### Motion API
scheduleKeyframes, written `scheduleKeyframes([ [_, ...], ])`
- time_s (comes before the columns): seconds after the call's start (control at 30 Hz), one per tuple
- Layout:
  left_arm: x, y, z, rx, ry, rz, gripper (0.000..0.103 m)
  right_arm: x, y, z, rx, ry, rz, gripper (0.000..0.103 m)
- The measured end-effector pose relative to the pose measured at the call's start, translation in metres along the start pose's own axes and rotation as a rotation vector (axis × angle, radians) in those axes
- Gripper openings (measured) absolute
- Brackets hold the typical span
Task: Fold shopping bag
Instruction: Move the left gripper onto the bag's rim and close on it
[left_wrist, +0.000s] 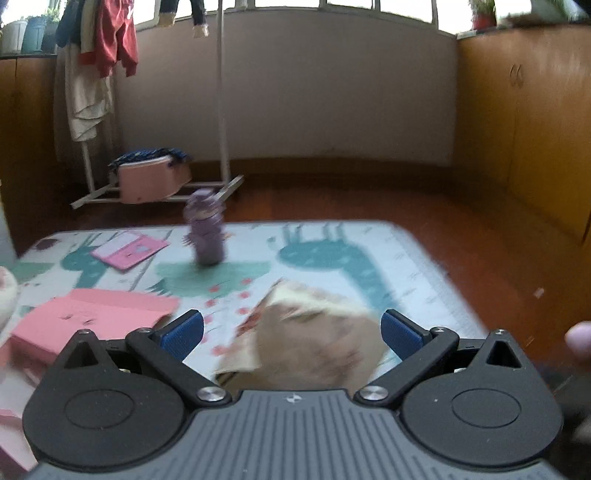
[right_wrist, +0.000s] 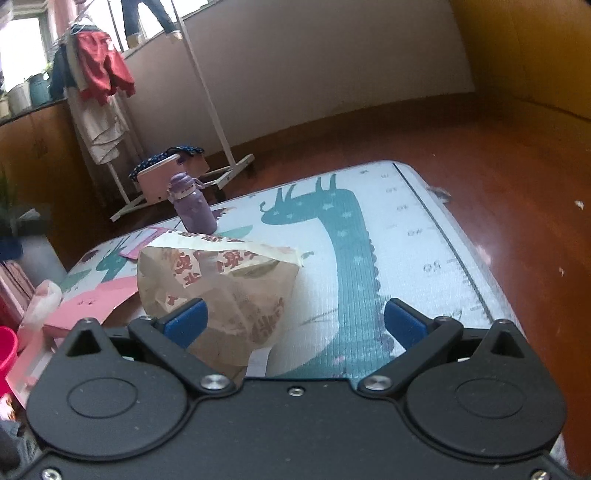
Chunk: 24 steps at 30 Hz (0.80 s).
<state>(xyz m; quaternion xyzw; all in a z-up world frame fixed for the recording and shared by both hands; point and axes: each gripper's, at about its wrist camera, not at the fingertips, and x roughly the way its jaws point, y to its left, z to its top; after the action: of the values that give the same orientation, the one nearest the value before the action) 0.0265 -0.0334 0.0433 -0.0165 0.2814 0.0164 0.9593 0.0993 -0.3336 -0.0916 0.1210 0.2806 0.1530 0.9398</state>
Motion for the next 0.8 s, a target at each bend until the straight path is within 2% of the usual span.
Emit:
scheduleKeyframes([
  [0.1,0.028,0.026,-0.017,-0.065,0.054,-0.008,0.103,0.015,0.002,0.005,-0.036,0.038,-0.016,0.103],
  [0.2,0.064,0.038,-0.032,-0.138,0.088,-0.082,0.103,0.043,0.005,0.014,-0.033,0.101,0.022,0.103],
  [0.3,0.077,0.041,-0.038,-0.173,0.085,-0.116,0.101,0.075,0.013,0.024,-0.067,0.143,0.041,0.103],
  [0.37,0.088,0.044,-0.044,-0.198,0.059,-0.125,0.095,0.104,0.023,0.031,-0.121,0.15,0.032,0.102],
  [0.53,0.098,0.046,-0.061,-0.205,0.03,-0.119,0.082,0.153,0.027,0.02,-0.185,0.092,-0.006,0.1],
  [0.63,0.11,0.044,-0.067,-0.233,0.015,-0.146,0.079,0.165,0.024,0.006,-0.255,0.053,-0.036,0.099],
  [0.73,0.122,0.039,-0.065,-0.262,-0.011,-0.174,0.075,0.172,0.015,0.005,-0.262,-0.026,-0.021,0.099],
  [0.8,0.128,0.039,-0.062,-0.267,-0.018,-0.175,0.072,0.179,0.009,0.009,-0.24,-0.042,0.004,0.095],
])
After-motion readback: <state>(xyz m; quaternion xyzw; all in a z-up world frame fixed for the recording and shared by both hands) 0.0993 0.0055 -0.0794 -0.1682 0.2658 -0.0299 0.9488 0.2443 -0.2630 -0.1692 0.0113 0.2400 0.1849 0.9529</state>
